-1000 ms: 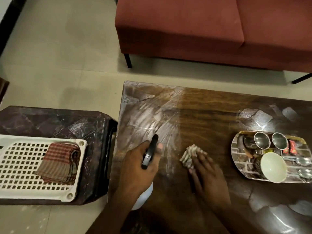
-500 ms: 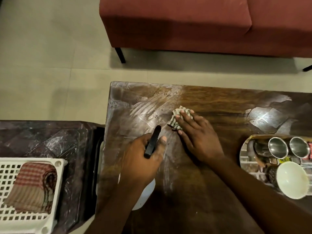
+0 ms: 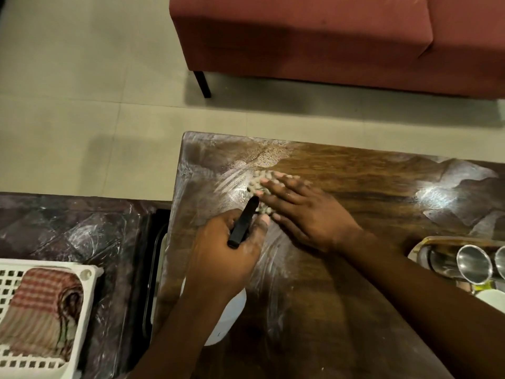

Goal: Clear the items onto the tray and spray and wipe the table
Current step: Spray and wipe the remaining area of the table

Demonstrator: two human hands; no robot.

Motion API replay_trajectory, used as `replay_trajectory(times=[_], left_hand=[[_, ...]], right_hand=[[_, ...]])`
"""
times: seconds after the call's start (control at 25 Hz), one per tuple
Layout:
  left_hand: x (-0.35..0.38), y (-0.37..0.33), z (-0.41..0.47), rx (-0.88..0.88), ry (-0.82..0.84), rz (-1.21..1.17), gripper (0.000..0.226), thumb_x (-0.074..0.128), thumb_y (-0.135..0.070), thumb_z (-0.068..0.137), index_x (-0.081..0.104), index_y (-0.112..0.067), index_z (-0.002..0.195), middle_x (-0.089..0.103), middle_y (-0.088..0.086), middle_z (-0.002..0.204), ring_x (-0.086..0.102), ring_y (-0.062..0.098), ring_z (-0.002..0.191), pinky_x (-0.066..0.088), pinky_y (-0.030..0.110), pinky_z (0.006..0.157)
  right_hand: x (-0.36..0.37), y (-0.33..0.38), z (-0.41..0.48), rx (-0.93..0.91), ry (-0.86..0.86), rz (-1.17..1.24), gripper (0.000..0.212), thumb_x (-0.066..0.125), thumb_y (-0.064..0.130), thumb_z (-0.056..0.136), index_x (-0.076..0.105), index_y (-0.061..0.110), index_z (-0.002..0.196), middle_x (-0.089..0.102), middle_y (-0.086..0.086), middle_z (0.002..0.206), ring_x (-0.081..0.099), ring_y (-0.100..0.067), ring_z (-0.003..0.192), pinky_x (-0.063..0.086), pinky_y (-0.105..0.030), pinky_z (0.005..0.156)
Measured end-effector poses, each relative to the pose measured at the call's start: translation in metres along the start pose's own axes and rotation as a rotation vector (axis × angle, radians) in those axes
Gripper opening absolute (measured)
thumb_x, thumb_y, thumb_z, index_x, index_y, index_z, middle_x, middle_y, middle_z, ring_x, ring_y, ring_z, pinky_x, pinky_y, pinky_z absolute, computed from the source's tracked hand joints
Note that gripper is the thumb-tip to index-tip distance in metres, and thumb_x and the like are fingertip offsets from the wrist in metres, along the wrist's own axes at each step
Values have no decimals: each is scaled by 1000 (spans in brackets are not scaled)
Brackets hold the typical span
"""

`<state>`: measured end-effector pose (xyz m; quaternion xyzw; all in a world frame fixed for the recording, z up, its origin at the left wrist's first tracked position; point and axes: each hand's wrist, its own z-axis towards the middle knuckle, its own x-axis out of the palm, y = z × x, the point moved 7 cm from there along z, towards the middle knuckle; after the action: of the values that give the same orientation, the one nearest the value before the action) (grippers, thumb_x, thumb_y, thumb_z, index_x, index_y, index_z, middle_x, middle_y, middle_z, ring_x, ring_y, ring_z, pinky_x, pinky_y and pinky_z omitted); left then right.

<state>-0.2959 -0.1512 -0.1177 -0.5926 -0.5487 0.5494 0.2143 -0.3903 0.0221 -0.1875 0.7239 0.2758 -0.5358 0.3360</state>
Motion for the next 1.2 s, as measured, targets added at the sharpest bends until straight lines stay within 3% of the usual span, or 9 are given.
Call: replay_trajectory(times=[0.16, 0.24, 0.48, 0.72, 0.84, 0.92, 1.04, 1.12, 1.2], left_hand=[[-5, 3, 4, 12, -18, 11, 59, 66, -69, 91, 53, -14, 75, 52, 11, 57, 52, 26, 48, 37, 21, 46], [-9, 10, 6, -20, -39, -18, 66, 70, -62, 93, 47, -10, 61, 44, 8, 46, 49, 27, 42, 40, 30, 47], [-34, 29, 7, -105, -101, -78, 71, 69, -73, 85, 67, -4, 67, 60, 19, 53, 60, 40, 47, 51, 57, 45], [-59, 41, 6, -133, -136, -56, 73, 68, -75, 81, 53, -8, 56, 51, 13, 47, 58, 41, 46, 55, 58, 51], [-65, 45, 2, -138, -133, -85, 69, 68, -67, 89, 57, -6, 59, 53, 16, 48, 58, 41, 47, 53, 59, 51], [-71, 49, 2, -136, -136, -105, 64, 69, -65, 93, 64, -7, 65, 61, 20, 56, 59, 40, 48, 52, 59, 50], [-76, 59, 5, -169, -140, -155, 67, 71, -67, 89, 65, -2, 72, 67, 27, 67, 56, 38, 44, 51, 59, 49], [-79, 64, 5, -186, -160, -163, 69, 69, -72, 81, 64, -4, 71, 65, 26, 66, 56, 36, 43, 52, 59, 50], [-81, 64, 5, -158, -167, -139, 66, 67, -72, 81, 61, -8, 67, 60, 21, 58, 58, 40, 46, 54, 61, 50]], right_hand=[[-18, -77, 1, 757, -232, 186, 58, 27, 43, 112, 23, 29, 169, 17, -2, 178, 13, -29, 165, 17, -54, 132], [-18, -51, 31, 915, -266, 244, 61, 35, 36, 111, 20, 24, 169, 16, -5, 178, 12, -33, 165, 11, -56, 133], [-1, 64, 65, -211, 57, 26, 57, 25, 48, 113, 20, 32, 168, 14, 3, 178, 3, -24, 166, -1, -43, 132], [-22, 19, 107, 632, -169, 241, 59, 38, 35, 112, 21, 29, 168, 14, -3, 178, 5, -29, 165, 5, -54, 133], [-7, 110, 127, 5, -53, 151, 66, 59, 32, 102, 36, 25, 164, 25, -5, 176, 12, -31, 165, 3, -50, 133], [-6, 125, 113, -401, 67, 70, 60, 48, 41, 108, 34, 29, 165, 22, 1, 177, 10, -25, 165, 6, -46, 134], [-18, 68, 145, -99, 18, 43, 54, 26, 48, 114, 20, 41, 166, 14, 4, 178, 5, -24, 164, 7, -53, 130], [-27, 48, 173, 240, -36, 143, 55, 30, 45, 113, 20, 39, 167, 12, 2, 178, 7, -28, 165, 9, -56, 132], [-26, 68, 188, 282, -75, 169, 56, 33, 42, 113, 22, 34, 167, 14, 1, 178, 11, -29, 165, 7, -53, 130]])
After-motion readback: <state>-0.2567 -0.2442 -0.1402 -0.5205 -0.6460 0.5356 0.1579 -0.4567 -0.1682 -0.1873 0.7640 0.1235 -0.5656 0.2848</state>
